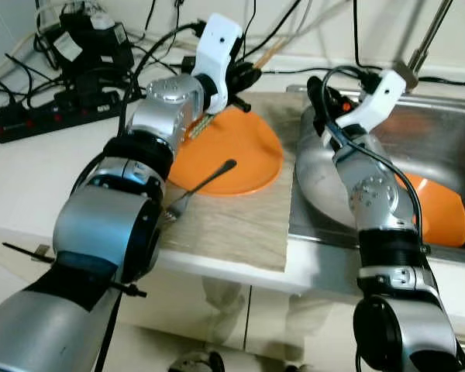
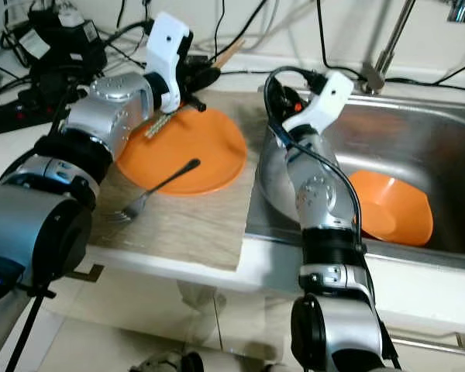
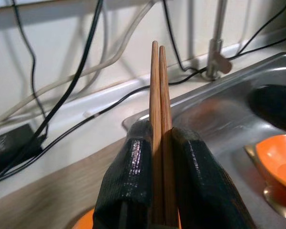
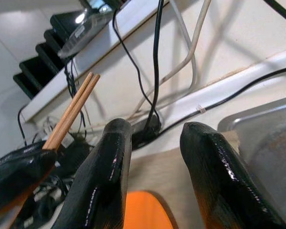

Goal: Kitchen organization

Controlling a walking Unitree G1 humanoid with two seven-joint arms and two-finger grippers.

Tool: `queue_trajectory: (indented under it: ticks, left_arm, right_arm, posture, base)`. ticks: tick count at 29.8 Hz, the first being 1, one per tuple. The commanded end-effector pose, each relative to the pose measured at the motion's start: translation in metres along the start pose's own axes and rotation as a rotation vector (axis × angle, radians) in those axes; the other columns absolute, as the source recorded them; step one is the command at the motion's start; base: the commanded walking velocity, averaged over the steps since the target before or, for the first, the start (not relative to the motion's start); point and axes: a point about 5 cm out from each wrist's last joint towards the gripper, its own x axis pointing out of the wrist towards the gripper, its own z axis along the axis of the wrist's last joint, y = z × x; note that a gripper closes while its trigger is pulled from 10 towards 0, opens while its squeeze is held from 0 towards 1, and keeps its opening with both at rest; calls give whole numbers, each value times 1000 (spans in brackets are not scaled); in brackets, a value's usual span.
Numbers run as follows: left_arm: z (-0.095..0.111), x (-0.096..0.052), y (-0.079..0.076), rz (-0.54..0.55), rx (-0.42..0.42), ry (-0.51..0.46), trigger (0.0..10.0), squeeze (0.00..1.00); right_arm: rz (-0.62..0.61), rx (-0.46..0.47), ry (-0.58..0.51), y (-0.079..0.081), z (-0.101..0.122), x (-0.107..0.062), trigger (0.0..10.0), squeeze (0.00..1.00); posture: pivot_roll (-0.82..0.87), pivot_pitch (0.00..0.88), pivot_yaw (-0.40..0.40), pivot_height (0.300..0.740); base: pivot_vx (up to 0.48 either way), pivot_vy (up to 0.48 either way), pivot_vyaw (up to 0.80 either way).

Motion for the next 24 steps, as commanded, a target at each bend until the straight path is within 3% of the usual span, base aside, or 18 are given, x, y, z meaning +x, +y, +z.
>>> queue_trajectory:
  ticks: [1, 15, 24]
  left_arm:
    - [20, 0, 1, -16, 36, -55, 0, 0]
    - [29, 6, -11, -81, 39, -83, 0, 0]
    - [23, 7, -13, -97, 49, -61, 0, 0]
  right_arm:
    - [15, 27, -16, 6, 1, 5, 10000, 0]
    - [79, 98, -13, 32, -4, 27, 10000, 0]
    - [140, 130, -61, 52, 7, 35, 10000, 0]
  posture:
    - [-64, 0, 105, 740]
    - [-72, 0, 115, 740]
    - [-66, 0, 119, 740]
  base:
    - [0, 0, 0]
    - [0, 0, 0]
    - [0, 0, 0]
